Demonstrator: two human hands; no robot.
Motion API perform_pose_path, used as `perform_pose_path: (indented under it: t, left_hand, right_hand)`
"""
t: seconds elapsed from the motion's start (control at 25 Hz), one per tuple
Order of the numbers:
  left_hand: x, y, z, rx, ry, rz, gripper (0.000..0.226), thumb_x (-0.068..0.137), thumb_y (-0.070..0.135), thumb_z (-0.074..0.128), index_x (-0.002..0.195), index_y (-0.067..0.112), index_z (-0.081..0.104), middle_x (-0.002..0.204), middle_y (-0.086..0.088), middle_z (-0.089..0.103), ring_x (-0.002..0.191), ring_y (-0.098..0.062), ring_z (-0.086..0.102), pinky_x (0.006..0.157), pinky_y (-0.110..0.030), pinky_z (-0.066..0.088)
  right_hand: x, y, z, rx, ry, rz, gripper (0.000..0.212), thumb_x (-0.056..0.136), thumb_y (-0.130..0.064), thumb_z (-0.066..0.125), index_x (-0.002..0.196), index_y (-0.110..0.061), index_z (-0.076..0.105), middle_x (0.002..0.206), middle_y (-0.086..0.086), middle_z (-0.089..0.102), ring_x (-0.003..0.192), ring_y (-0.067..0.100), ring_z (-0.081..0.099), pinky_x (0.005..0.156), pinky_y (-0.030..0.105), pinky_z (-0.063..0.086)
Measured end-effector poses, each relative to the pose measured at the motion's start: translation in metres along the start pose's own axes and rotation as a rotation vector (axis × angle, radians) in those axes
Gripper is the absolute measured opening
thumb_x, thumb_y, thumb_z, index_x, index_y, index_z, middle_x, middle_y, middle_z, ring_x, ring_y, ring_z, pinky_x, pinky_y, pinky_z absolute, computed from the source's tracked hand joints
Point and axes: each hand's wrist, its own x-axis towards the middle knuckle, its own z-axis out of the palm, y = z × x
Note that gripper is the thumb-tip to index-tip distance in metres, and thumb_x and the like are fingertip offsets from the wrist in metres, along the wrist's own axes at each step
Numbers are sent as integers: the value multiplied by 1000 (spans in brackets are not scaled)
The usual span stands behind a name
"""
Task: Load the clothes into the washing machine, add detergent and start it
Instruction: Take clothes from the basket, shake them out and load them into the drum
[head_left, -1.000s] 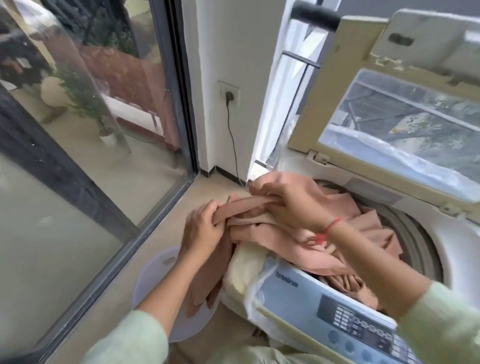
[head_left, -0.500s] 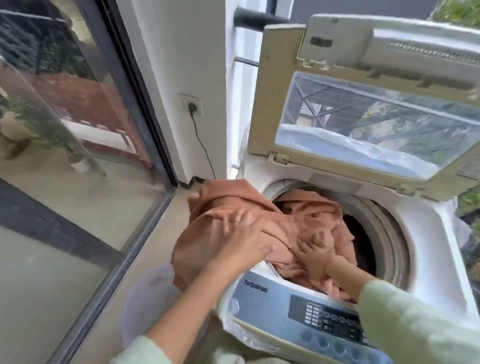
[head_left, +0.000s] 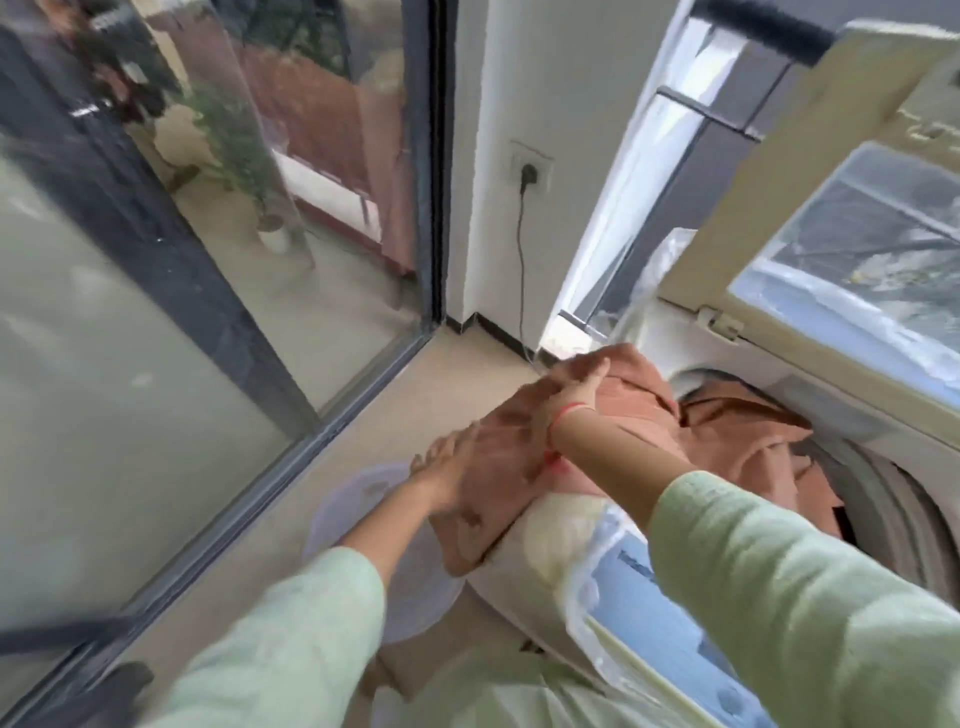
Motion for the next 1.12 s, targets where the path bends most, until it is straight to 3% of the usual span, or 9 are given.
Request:
perform_pose_path:
  t: [0.16, 0.32, 0.44, 0.56, 0.68, 0.76, 0.84, 0.96, 1.12]
  left_hand:
    - [4, 5, 28, -154, 16, -68, 116, 67, 44, 77, 148, 37, -6, 155, 0, 15, 141, -25, 22, 110, -43, 29]
    - [-17, 42, -5, -521, 491, 289, 30, 85, 21, 49, 107, 34, 62, 103, 5, 67, 105, -28, 61, 81, -23, 41]
    - [-44, 121, -48, -204, 1037, 652, 26, 78, 22, 47, 95, 22, 66, 106, 2, 66, 110, -29, 58, 97, -40, 35]
    - [-74, 239, -49, 94, 1079, 775, 25, 79, 22, 49, 99, 22, 64, 124, 1, 62, 128, -30, 46, 109, -62, 13]
    - [-30, 301, 20, 332, 591, 628, 49, 85, 22, 39, 133, 28, 47, 142, -2, 46, 139, -35, 28, 105, -68, -5]
    - [14, 302, 67, 414, 35, 447, 65, 93, 27, 42, 149, 35, 10, 158, -1, 16, 145, -33, 5, 104, -66, -11]
    - [44, 301, 92, 467, -273, 384, 74, 94, 34, 46, 149, 35, -3, 160, 3, -3, 145, -31, -8, 106, -68, -6]
    - [52, 309, 86, 494, -330, 396, 76, 90, 42, 51, 150, 29, 6, 159, 0, 1, 145, -32, -3, 109, -67, 1]
    - [42, 307, 45, 355, -157, 462, 59, 79, 50, 62, 132, 29, 48, 137, -1, 50, 128, -24, 45, 104, -43, 34]
  right_hand:
    - [6, -8, 1, 6, 214, -194, 50, 86, -27, 58, 134, -22, 46, 134, 4, 49, 123, 28, 49, 96, 45, 45]
    - [-81, 75, 36, 494, 744, -410, 44, 83, -20, 42, 123, -39, 45, 117, -8, 59, 100, 17, 60, 82, 30, 48]
    - [-161, 160, 99, 640, 1104, -191, 57, 77, -27, 53, 132, -37, 46, 109, -4, 53, 88, 17, 52, 78, 33, 46]
    - [-181, 210, 180, 594, 1319, 258, 48, 86, -23, 50, 133, -27, 52, 111, 7, 55, 92, 31, 54, 80, 43, 48]
    - [-104, 210, 290, 532, 888, 360, 62, 81, -34, 55, 140, -36, 38, 128, 14, 49, 110, 45, 53, 84, 50, 49]
    - [-55, 193, 345, 538, 404, 226, 106, 75, -35, 66, 144, -42, -14, 139, 24, 40, 122, 49, 47, 95, 48, 47]
    - [-27, 181, 371, 694, 21, 161, 110, 83, -22, 62, 136, -37, -33, 154, 27, 8, 140, 41, 22, 112, 38, 26]
    - [-22, 193, 350, 688, -114, 107, 98, 82, -24, 65, 149, -7, -4, 152, 24, 17, 137, 35, 30, 110, 34, 28]
    - [-60, 224, 332, 627, -138, -13, 71, 86, -26, 58, 147, -13, 24, 146, 12, 38, 128, 30, 43, 104, 32, 38]
